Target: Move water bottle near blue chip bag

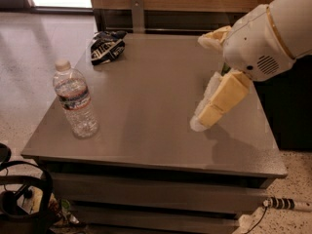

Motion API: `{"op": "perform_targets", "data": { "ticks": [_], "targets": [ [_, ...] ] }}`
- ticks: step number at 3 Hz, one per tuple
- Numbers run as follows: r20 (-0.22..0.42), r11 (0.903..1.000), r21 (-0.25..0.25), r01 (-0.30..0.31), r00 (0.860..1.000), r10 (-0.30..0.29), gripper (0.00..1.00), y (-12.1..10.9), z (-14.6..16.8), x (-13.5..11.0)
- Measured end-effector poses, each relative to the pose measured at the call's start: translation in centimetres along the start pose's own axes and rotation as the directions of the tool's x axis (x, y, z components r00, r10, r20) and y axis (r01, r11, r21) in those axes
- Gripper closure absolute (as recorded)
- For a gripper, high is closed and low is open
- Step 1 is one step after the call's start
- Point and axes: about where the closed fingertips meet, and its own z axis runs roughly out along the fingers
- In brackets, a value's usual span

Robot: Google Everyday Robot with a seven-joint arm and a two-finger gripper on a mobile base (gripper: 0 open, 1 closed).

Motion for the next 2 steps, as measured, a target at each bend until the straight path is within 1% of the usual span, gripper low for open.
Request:
{"op": "perform_targets", "data": {
  "ticks": [1, 2],
  "targets": [
    [0.168, 0.9989, -0.045, 0.016, 0.986, -0.008, 0.0, -0.4, 3.1, -2.0],
    [0.317, 0.9979, -0.061, 0.022, 0.948, -0.001, 0.0, -0.6, 5.1, -3.4]
  ]
}}
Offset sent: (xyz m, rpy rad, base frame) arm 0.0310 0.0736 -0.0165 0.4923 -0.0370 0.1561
